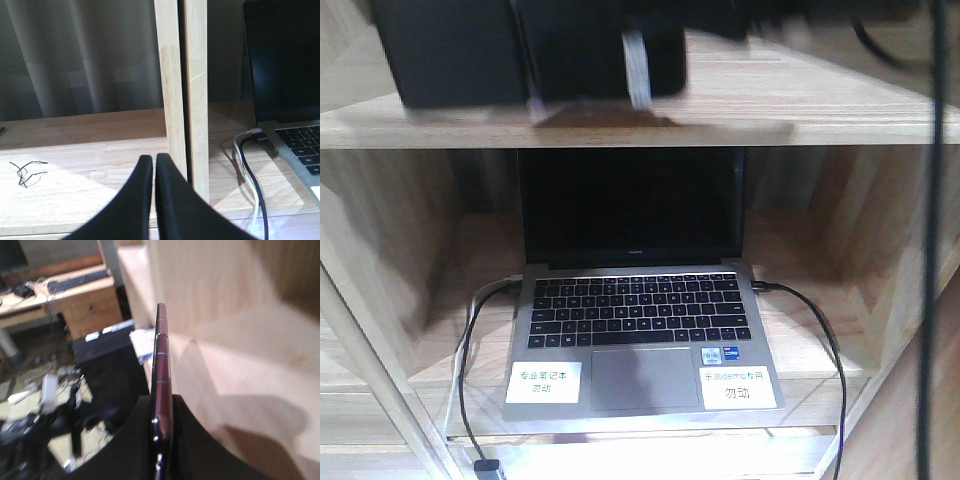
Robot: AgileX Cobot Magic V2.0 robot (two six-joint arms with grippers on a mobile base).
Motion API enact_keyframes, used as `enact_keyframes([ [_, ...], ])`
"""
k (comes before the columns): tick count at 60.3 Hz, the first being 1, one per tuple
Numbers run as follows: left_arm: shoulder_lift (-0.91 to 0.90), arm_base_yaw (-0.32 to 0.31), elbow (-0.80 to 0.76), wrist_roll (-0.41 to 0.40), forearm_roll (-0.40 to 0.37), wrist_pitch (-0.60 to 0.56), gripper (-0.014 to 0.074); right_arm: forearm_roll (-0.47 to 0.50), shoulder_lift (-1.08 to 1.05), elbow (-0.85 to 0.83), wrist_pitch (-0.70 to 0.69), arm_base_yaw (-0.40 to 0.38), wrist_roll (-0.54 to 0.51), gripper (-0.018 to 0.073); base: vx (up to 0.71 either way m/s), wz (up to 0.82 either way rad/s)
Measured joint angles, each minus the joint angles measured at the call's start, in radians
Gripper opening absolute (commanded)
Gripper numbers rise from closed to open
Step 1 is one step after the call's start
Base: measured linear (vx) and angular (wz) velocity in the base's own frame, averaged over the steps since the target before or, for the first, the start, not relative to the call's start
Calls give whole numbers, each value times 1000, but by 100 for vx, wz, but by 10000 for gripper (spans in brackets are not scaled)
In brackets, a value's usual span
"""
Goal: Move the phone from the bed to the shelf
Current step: 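Raise the right gripper with the phone onto the upper shelf, then open the right gripper to release the phone on the shelf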
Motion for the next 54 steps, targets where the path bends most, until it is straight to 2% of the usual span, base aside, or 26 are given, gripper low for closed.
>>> enact_keyframes([
  [26,0,0,0,0,0,0,1,71,360,-326,-81,0,3,-1,0,0],
  [54,0,0,0,0,0,0,1,100,530,-376,-159,0,3,-1,0,0],
])
